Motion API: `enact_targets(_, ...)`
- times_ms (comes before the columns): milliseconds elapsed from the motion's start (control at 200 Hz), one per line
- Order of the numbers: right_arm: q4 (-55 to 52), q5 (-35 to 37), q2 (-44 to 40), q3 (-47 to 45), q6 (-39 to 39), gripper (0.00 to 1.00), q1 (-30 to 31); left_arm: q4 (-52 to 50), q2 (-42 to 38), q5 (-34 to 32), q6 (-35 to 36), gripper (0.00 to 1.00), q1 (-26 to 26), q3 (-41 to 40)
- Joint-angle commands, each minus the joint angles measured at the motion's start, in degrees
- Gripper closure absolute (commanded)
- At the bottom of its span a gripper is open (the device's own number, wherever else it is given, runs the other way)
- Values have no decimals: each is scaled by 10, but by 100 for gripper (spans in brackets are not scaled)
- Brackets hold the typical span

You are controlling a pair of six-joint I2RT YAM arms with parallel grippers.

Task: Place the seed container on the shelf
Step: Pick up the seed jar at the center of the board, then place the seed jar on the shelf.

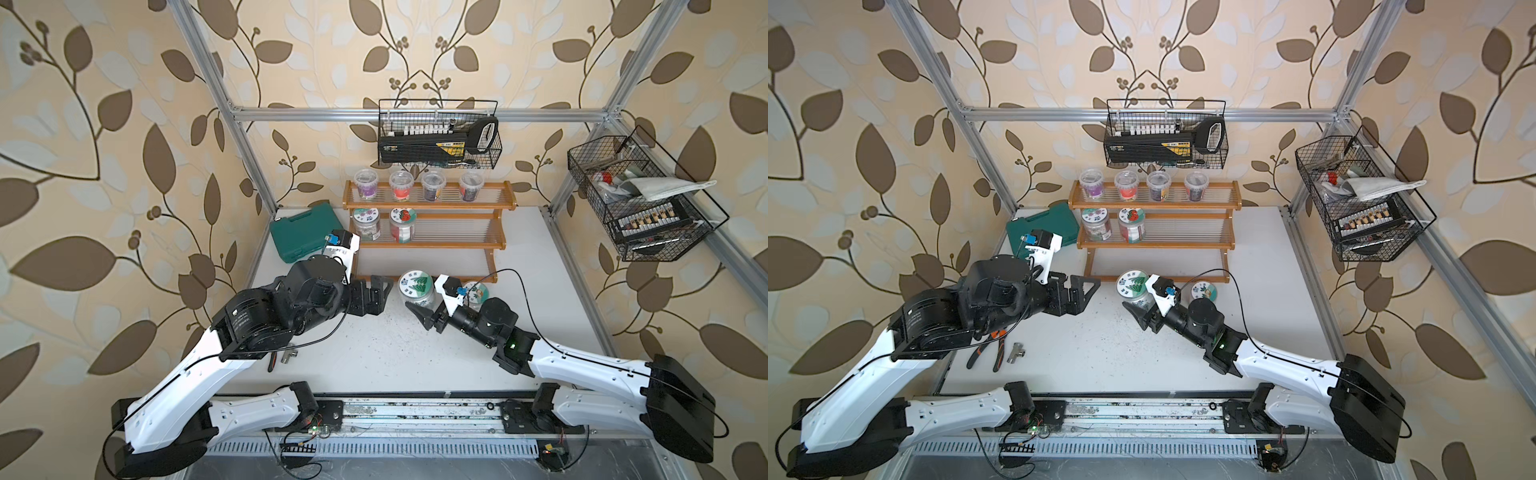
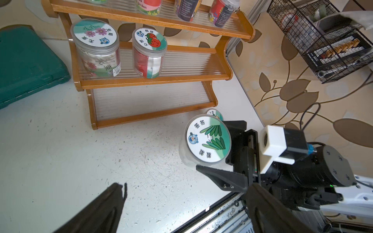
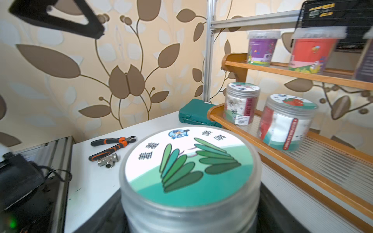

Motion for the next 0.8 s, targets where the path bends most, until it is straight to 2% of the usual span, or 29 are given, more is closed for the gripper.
enact_targets(0,110,41,20,-3,-2,50,-18,15,-1,-23,-4,2,5,-13)
enact_targets(160,207,78,75,-3,-14,49,-51,7,-6,-26,-5,2,5,-22)
enact_targets(325,283,79,131,3,0,52,-102,-4,-13,-41,-2,2,6,-25)
enact_targets(585,310,57,212,40,30,52,-172,-6,-26,-66,8,2,6,-28)
enact_targets(795,322,39,262,67,47,52,-205,-6,-25,-76,15,2,7,-29)
